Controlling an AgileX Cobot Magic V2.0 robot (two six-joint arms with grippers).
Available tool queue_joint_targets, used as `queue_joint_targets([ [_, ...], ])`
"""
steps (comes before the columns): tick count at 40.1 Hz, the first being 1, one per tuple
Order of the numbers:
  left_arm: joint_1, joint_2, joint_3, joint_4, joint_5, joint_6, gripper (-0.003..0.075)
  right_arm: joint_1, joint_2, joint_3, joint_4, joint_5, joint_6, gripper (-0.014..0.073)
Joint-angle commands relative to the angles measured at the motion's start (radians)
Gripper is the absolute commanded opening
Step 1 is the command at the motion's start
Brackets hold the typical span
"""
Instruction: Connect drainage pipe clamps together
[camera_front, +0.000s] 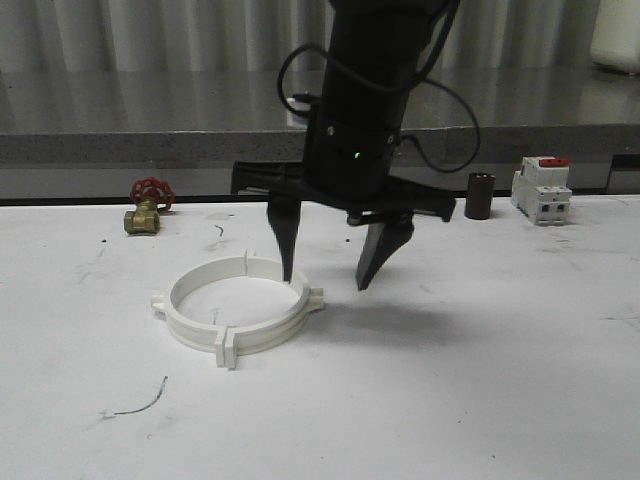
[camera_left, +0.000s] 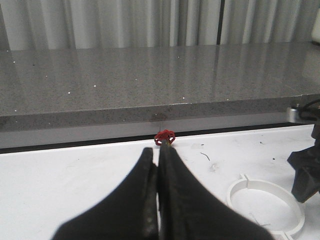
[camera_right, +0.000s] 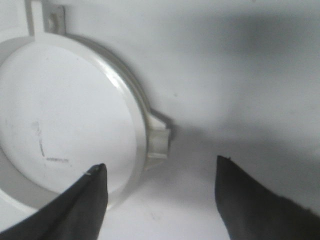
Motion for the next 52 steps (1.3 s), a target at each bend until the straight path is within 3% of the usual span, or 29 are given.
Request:
queue_joint_targets([
  [1, 0.001, 0.011, -0.029, 0.000, -0.084, -0.001, -0.0020, -0.001, -0.157, 0.045, -0.059, -0.018, 0.001, 0.0485],
  [9, 0.001, 0.011, -0.029, 0.000, -0.084, -0.001, -0.0020, -0.014, -0.369, 0.250, -0.107, -0.104, -0.001, 0.0460],
  [19, 0.001, 0.011, -0.029, 0.000, -0.084, -0.001, -0.0020, -0.145, -0.603, 0.434, -0.107, -0.097, -0.081, 0.0185],
  [30, 0.001, 0.011, -0.029, 0.000, -0.084, -0.001, -0.0020, -0.337, -0.839, 0.576, -0.081, -0.044, -0.255, 0.0081],
  [35, 0.001, 0.011, -0.029, 0.000, -0.084, -0.001, -0.0020, -0.355, -0.942, 0.651, -0.058, -0.048, -0.333, -0.0017],
  [38, 0.001, 0.011, -0.029, 0.000, -0.084, -0.001, -0.0020, -0.355, -1.000, 0.705, -0.045, -0.057, -0.371, -0.0118],
  [45, 0.001, 0.011, -0.029, 0.000, -0.084, -0.001, -0.0020, -0.355, -1.159, 0.841, -0.055, -0.113, -0.415, -0.0115],
  [52, 0.001, 0.011, -0.029, 0.000, -0.084, -0.001, -0.0020, -0.354, -1.418, 1.010, -0.161, -0.200, -0.446, -0.0115],
])
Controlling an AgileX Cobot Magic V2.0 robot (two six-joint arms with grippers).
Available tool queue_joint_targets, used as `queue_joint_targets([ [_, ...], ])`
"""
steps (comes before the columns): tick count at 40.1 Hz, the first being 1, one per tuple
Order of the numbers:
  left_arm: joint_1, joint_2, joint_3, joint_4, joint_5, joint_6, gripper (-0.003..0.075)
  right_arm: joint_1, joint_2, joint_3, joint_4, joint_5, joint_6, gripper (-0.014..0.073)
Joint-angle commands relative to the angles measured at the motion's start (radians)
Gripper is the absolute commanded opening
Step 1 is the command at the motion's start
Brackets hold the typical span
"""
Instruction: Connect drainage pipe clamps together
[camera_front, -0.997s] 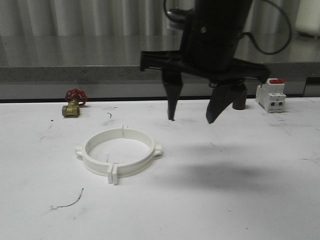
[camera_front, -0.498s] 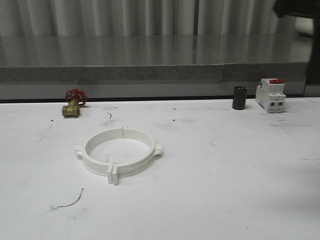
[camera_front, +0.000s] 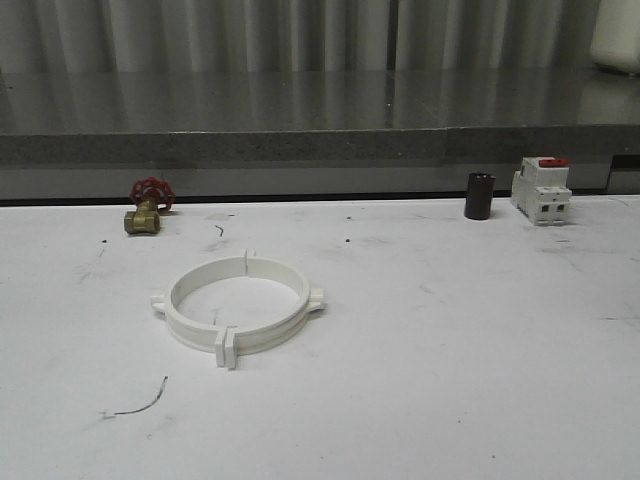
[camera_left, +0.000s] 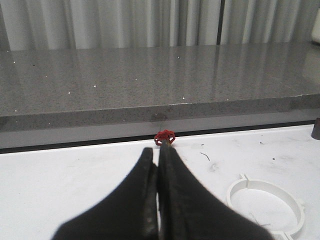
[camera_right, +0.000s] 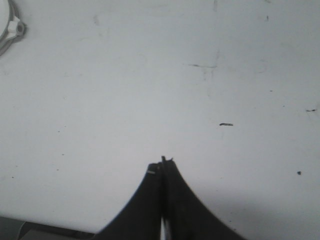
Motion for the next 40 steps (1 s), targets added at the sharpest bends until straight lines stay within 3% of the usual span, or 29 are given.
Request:
queue_joint_targets([
  [1, 0.001, 0.011, -0.029, 0.000, -0.084, -0.001, -0.0020, -0.006, -0.162, 0.047, -0.065, -0.094, -0.019, -0.0115],
  [14, 0.001, 0.011, -0.029, 0.000, -0.084, -0.001, -0.0020, -0.004, -0.668, 0.207, -0.115, -0.342, -0.019, -0.0115],
  [40, 0.001, 0.011, -0.029, 0.000, -0.084, -0.001, -0.0020, -0.004, -0.685, 0.210, -0.118, -0.336, -0.019, -0.0115],
])
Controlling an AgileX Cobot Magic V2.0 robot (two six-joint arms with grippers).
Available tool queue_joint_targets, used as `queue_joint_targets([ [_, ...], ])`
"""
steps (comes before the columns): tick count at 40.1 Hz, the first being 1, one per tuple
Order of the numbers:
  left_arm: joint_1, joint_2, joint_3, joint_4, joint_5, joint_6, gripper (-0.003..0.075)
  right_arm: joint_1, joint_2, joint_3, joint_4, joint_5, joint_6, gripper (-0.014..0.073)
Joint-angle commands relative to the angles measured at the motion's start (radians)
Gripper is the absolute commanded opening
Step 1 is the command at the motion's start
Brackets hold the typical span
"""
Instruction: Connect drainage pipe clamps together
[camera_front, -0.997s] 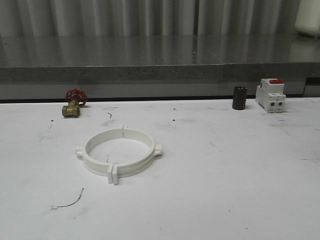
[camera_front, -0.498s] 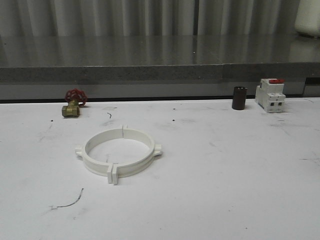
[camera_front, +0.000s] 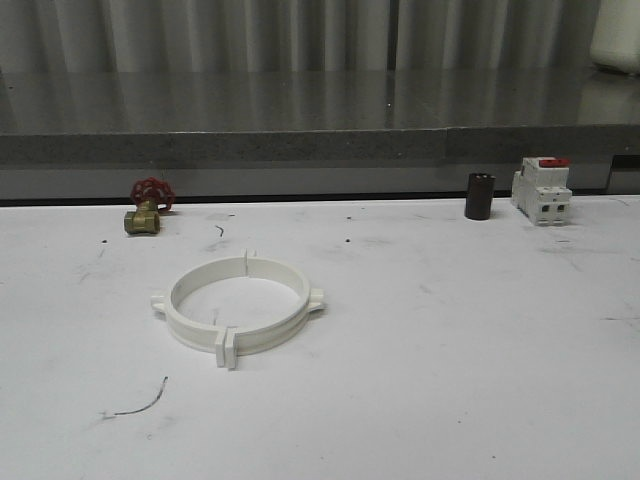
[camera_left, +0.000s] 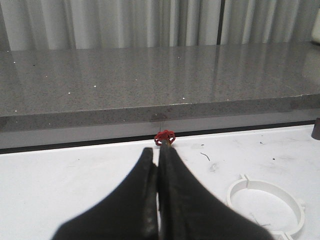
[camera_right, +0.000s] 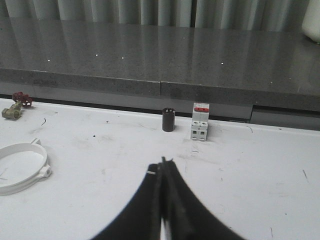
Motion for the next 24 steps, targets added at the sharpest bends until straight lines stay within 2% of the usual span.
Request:
queue_joint_targets([
  [1, 0.001, 0.011, -0.029, 0.000, -0.084, -0.001, -0.0020, -0.004, 0.012, -0.024, -0.019, -0.083, -0.006, -0.0115],
  [24, 0.005, -0.019, 0.019, 0.019, -0.086, -0.001, -0.0020, -0.004, 0.012, -0.024, -0.019, -0.083, -0.006, -0.0115],
])
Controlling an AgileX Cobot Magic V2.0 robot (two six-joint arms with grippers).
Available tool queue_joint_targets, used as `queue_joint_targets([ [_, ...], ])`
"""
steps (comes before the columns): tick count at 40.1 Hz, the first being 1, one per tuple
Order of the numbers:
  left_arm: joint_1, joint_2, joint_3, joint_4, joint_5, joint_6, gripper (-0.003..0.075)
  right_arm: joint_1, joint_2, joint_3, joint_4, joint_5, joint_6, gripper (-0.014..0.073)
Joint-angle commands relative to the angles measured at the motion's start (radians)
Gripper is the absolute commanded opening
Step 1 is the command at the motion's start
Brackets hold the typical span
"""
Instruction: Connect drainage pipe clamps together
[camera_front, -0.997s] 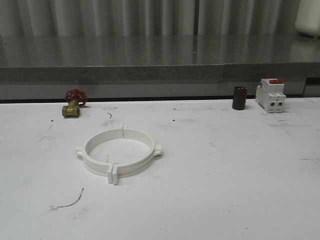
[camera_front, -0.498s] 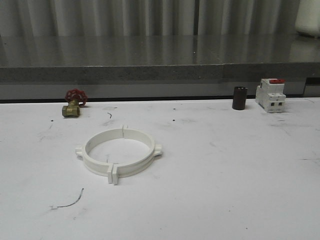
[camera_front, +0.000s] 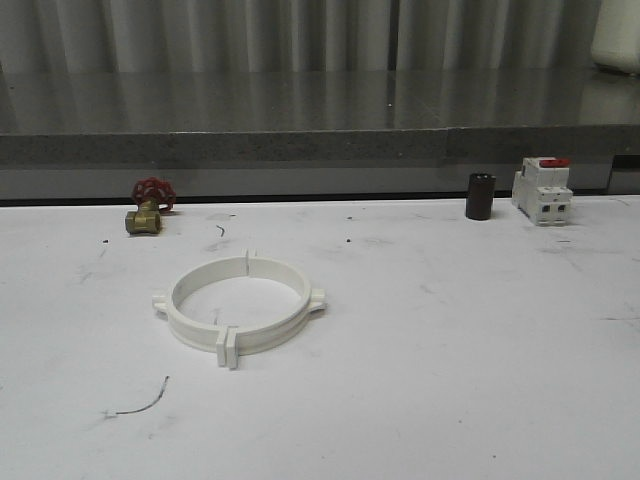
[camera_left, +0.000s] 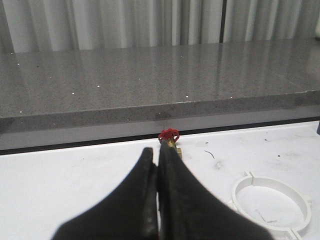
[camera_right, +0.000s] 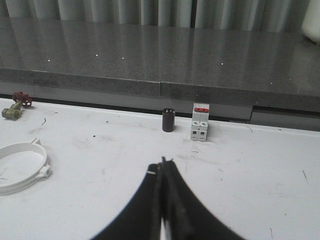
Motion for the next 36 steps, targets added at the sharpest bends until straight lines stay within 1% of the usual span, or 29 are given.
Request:
queue_joint_targets([
  [1, 0.007, -0.018, 0.015, -0.006, -0.087, -0.001, -0.0020, -0.004, 0.012, -0.024, -0.017, -0.081, -0.005, -0.0115],
  [3, 0.016, -0.045, 0.056, -0.019, -0.099, 0.008, -0.0020, -0.004, 0.012, -0.024, -0.017, -0.081, -0.005, -0.0115],
  [5, 0.030, -0.073, 0.096, -0.057, -0.117, 0.057, -0.0020, -0.004, 0.012, -0.024, -0.017, -0.081, -0.005, -0.0115],
  [7, 0.046, -0.103, 0.137, -0.131, -0.143, 0.144, -0.0020, -0.004, 0.012, -0.024, -0.017, -0.081, -0.005, -0.0115],
  [8, 0.057, -0.120, 0.160, -0.172, -0.163, 0.212, -0.0020, -0.004, 0.012, -0.024, -0.017, -0.081, -0.005, -0.0115],
  [10, 0.079, -0.148, 0.197, -0.232, -0.186, 0.283, -0.0020, -0.004, 0.012, -0.024, -0.017, -0.081, -0.005, -0.0115],
  [12, 0.104, -0.174, 0.231, -0.265, -0.201, 0.312, -0.0020, -0.004, 0.012, -0.024, -0.017, -0.081, -0.005, -0.0115],
  [20, 0.200, -0.176, 0.349, -0.289, -0.275, 0.310, -0.0020, -0.004, 0.012, -0.024, -0.017, -0.079, -0.005, -0.0115],
  [23, 0.207, -0.176, 0.349, -0.285, -0.234, 0.310, -0.0020, -0.004, 0.012, -0.024, -0.017, -0.078, -0.005, -0.0115],
  [36, 0.207, -0.176, 0.350, -0.285, -0.231, 0.310, -0.0020, -0.004, 0.012, -0.024, -0.017, -0.078, -0.005, -0.0115],
])
